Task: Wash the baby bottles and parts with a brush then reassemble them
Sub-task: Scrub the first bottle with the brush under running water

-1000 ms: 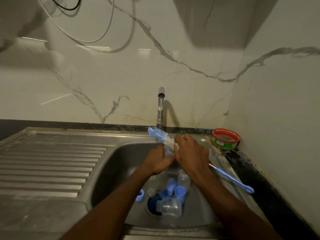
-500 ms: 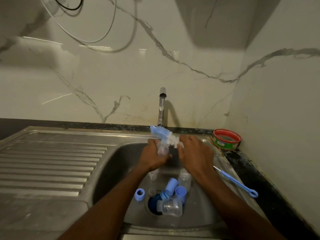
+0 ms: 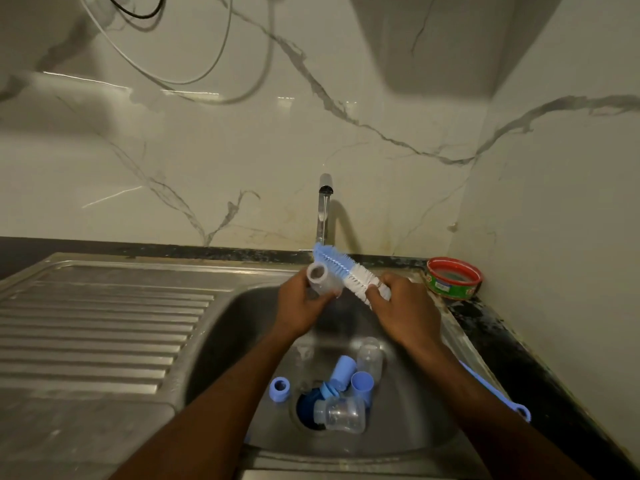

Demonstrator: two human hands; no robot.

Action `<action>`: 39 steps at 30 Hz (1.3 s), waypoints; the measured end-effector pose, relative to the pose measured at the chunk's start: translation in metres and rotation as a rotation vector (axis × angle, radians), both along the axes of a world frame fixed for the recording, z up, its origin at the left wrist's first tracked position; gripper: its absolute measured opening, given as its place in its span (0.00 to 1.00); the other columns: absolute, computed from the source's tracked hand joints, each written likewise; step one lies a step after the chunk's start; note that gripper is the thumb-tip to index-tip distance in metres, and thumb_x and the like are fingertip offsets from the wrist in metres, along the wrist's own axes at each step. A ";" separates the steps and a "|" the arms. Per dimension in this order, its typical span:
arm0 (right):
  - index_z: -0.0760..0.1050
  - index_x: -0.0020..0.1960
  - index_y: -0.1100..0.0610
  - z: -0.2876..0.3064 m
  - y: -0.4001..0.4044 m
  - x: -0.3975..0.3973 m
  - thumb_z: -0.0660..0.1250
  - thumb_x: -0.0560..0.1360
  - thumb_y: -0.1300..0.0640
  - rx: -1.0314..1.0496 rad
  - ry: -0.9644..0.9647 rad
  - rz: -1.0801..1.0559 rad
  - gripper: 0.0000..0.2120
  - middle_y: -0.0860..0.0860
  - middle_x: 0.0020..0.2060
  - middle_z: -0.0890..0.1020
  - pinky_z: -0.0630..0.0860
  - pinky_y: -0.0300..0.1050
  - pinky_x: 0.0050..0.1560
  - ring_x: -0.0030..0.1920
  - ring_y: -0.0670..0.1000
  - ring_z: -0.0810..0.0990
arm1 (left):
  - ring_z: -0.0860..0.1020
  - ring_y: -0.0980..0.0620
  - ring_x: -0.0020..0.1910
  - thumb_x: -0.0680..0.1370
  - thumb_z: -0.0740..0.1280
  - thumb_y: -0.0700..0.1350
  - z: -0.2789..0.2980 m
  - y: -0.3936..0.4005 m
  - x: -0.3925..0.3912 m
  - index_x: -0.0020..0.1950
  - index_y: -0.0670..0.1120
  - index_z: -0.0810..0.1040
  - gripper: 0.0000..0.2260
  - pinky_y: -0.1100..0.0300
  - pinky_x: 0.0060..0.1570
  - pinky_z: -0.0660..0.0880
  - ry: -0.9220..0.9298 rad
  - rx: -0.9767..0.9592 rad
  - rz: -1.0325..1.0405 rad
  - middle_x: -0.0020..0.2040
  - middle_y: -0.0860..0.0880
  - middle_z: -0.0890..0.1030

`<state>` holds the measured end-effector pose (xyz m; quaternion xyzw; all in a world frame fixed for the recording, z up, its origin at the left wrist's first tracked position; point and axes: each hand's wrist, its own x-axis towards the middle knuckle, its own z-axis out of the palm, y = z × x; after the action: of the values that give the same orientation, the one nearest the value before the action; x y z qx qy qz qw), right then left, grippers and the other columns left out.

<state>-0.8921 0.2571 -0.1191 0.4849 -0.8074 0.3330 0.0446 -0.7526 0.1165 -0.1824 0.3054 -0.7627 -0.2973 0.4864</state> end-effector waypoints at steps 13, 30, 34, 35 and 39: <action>0.75 0.64 0.48 0.003 0.003 0.002 0.63 0.81 0.42 0.025 0.144 -0.008 0.16 0.49 0.54 0.83 0.64 0.39 0.37 0.48 0.50 0.78 | 0.79 0.57 0.59 0.72 0.78 0.49 -0.002 -0.005 0.004 0.64 0.50 0.78 0.22 0.50 0.62 0.77 0.009 -0.037 0.026 0.60 0.52 0.82; 0.77 0.65 0.48 -0.003 -0.015 0.002 0.63 0.80 0.40 -0.002 0.039 0.032 0.18 0.49 0.55 0.84 0.70 0.44 0.43 0.50 0.52 0.80 | 0.77 0.64 0.58 0.71 0.79 0.50 0.002 0.022 -0.007 0.60 0.53 0.79 0.20 0.63 0.59 0.76 -0.254 -0.159 -0.321 0.59 0.58 0.80; 0.76 0.66 0.48 -0.006 -0.009 -0.007 0.62 0.80 0.39 0.033 0.048 0.032 0.19 0.49 0.55 0.83 0.72 0.45 0.45 0.49 0.50 0.78 | 0.77 0.60 0.59 0.71 0.80 0.48 0.001 0.003 0.002 0.63 0.51 0.78 0.23 0.55 0.62 0.76 -0.191 -0.096 -0.095 0.61 0.53 0.81; 0.77 0.65 0.48 -0.007 -0.007 -0.011 0.62 0.80 0.39 0.034 0.047 0.032 0.19 0.49 0.54 0.83 0.70 0.44 0.43 0.47 0.49 0.76 | 0.78 0.57 0.59 0.70 0.80 0.48 0.001 -0.002 0.006 0.65 0.49 0.76 0.26 0.55 0.62 0.77 -0.162 -0.060 -0.032 0.62 0.51 0.81; 0.78 0.62 0.48 -0.008 -0.010 -0.010 0.62 0.79 0.38 0.013 0.025 0.039 0.18 0.48 0.52 0.83 0.69 0.44 0.41 0.44 0.48 0.74 | 0.80 0.58 0.60 0.69 0.81 0.48 0.003 0.002 0.007 0.66 0.47 0.74 0.29 0.57 0.61 0.79 -0.067 0.012 -0.104 0.63 0.52 0.81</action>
<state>-0.9025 0.2472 -0.1266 0.5049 -0.7993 0.3227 0.0451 -0.7453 0.1190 -0.1793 0.2779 -0.7916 -0.3163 0.4428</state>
